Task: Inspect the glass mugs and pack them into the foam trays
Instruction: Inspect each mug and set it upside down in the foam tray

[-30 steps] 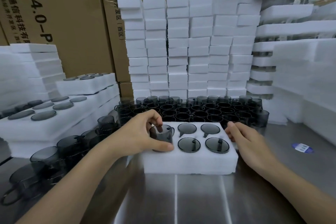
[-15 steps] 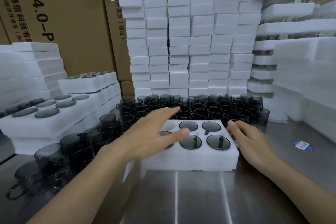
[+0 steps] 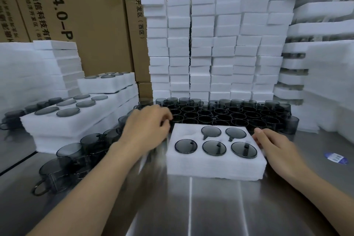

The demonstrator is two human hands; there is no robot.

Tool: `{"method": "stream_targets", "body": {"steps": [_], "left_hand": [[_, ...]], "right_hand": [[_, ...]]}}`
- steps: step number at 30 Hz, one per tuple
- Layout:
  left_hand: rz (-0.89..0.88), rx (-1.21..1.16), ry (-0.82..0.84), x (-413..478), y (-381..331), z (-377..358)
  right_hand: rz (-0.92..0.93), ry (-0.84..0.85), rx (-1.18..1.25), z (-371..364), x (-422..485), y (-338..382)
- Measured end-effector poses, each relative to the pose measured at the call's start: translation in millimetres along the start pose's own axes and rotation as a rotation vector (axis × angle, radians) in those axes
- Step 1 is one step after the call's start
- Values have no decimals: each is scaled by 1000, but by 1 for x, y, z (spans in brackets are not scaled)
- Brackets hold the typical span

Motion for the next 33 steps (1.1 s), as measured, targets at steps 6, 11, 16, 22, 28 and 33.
{"method": "stream_targets", "body": {"steps": [6,11,16,22,28,33], "left_hand": [[274,228,169,13,59,-3],[296,286,250,10,64,-16],[313,134,308,4,59,6],[232,-139,32,-47,88,95],[142,90,127,-110,141,88],[184,54,283,-126,169,43]], "right_hand": [[11,12,-6,0,0,5],[39,25,-39,0,0,3],[36,36,-30,-1,-1,5],[9,72,-13,-2,-1,8],[20,69,-18,-1,0,6],[37,52,-42,0,0,3]]}}
Point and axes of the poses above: each hand's wrist, its own x-axis towards the middle knuckle, its own z-axis out of the back of the hand, y = z × x, the point moved 8 cm from there along x, towards the middle knuckle, and after that the axes turned 11 degrees about z, right-handed, at the moved point
